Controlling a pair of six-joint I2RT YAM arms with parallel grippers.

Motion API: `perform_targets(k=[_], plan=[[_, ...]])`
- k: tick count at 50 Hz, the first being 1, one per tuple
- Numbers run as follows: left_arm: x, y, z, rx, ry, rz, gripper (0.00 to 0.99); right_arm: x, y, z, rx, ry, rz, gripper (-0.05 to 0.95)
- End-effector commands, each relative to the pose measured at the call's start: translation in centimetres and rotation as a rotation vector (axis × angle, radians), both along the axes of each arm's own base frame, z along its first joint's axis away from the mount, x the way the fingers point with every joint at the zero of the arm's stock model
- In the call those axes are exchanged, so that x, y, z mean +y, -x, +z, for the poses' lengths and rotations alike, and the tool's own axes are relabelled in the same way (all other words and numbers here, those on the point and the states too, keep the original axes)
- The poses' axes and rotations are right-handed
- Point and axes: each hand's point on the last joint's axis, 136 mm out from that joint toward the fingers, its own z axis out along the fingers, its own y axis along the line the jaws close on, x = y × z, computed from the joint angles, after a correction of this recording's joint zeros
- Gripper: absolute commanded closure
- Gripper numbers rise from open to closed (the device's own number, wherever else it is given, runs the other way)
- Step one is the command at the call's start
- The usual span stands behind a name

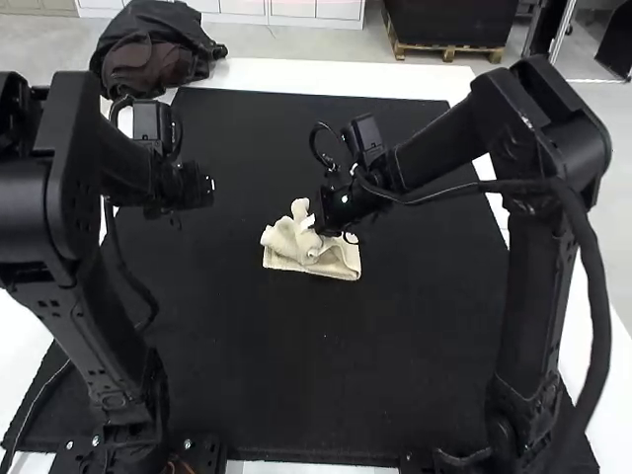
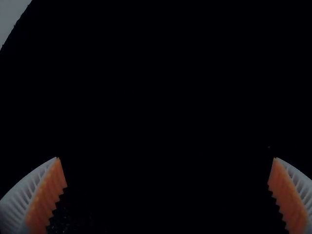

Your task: Fold the towel.

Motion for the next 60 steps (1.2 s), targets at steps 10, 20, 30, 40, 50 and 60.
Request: perform_targets(k=[10, 20, 30, 40, 50, 60], plan=[[0.4, -0.2, 1.4, -0.045, -0.027, -0.001, 0.026, 1.8, -1.9, 0.7, -0.028, -0.026, -0.006, 0.93], [0.4, -0.2, 1.3, -0.045, -0.028, -0.001, 0.026, 2.3, -2.7, 0.8, -0.038, -0.032, -0.008, 0.93], [0.4, 0.0, 1.2, -0.036, -0.037, -0.01, 0.026, 2.7, -3.2, 0.6, -0.024, -0.039, -0.02, 0.92], [0.4, 0.0, 1.2, -0.036, -0.038, -0.011, 0.026, 3.2, -3.5, 1.3, -0.007, -0.072, -0.04, 0.41], [0.5, -0.1, 1.3, -0.043, -0.035, -0.006, 0.026, 5.1, -3.9, 5.5, 0.006, -0.185, -0.017, 0.19], [0.4, -0.1, 1.2, -0.038, -0.034, -0.008, 0.026, 5.5, -4.3, 9.2, 0.017, -0.267, -0.017, 0.16]])
